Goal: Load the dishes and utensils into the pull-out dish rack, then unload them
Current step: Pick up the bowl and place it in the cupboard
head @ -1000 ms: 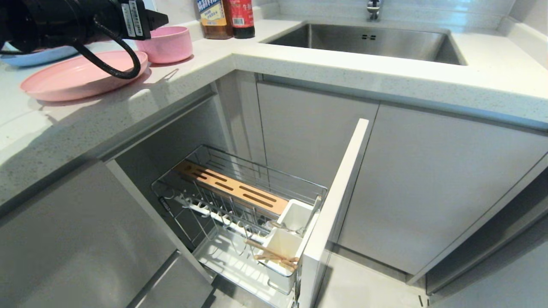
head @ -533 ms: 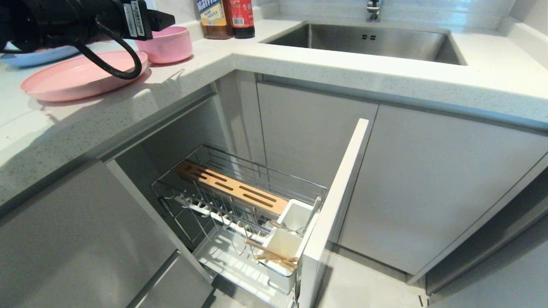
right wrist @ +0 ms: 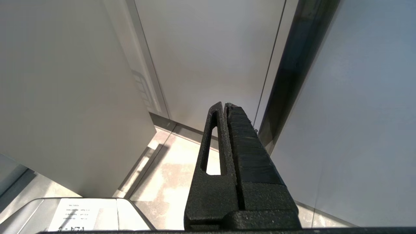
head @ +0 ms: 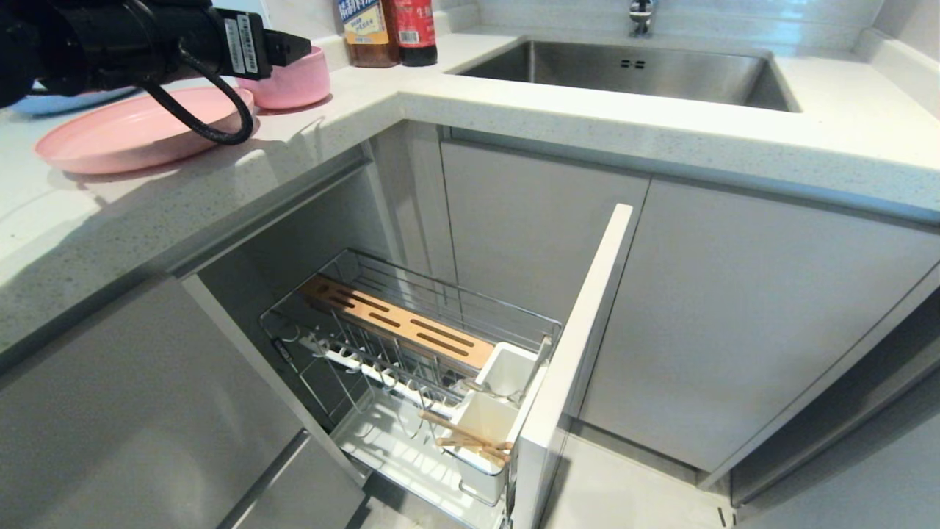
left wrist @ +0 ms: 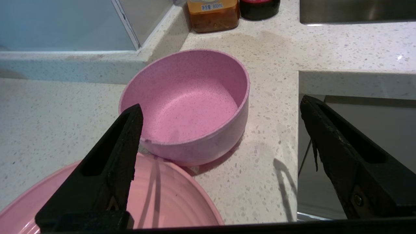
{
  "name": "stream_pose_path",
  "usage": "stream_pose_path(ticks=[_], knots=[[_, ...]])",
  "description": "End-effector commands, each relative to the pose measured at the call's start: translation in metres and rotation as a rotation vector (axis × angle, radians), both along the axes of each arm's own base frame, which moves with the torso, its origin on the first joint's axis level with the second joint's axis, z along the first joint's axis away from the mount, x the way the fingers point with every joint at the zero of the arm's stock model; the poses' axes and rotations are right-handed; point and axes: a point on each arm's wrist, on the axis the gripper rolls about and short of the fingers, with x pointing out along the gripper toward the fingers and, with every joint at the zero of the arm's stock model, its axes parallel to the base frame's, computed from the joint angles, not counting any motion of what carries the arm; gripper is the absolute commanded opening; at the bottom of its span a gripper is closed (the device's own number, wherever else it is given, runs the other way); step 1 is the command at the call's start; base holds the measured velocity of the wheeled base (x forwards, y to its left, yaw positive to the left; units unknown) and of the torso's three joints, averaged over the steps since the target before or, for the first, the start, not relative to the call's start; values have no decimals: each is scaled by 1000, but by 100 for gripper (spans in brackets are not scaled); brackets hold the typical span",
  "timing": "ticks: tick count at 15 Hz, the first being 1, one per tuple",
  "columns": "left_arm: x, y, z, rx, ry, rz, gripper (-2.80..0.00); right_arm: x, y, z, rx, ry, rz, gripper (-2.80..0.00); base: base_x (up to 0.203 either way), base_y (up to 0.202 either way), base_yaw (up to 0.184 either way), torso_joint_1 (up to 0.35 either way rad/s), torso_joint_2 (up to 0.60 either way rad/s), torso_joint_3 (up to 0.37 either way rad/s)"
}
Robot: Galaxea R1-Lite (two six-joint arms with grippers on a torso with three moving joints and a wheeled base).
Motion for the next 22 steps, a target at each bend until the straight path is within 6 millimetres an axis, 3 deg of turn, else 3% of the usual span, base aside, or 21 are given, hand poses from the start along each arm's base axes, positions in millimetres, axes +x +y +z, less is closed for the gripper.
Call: stream_pose_path(ticks=[1, 5, 22], knots=[[9, -1, -7, 7, 12, 5, 0, 0, 0, 0, 0, 2, 1, -280, 0, 0, 0, 0, 0, 0], [20, 8, -13, 15, 26, -29, 0, 0, 0, 0, 0, 2, 1, -280, 0, 0, 0, 0, 0, 0], [36, 6, -29, 25, 82, -116, 0, 0, 0, 0, 0, 2, 0, -280, 0, 0, 0, 0, 0, 0]])
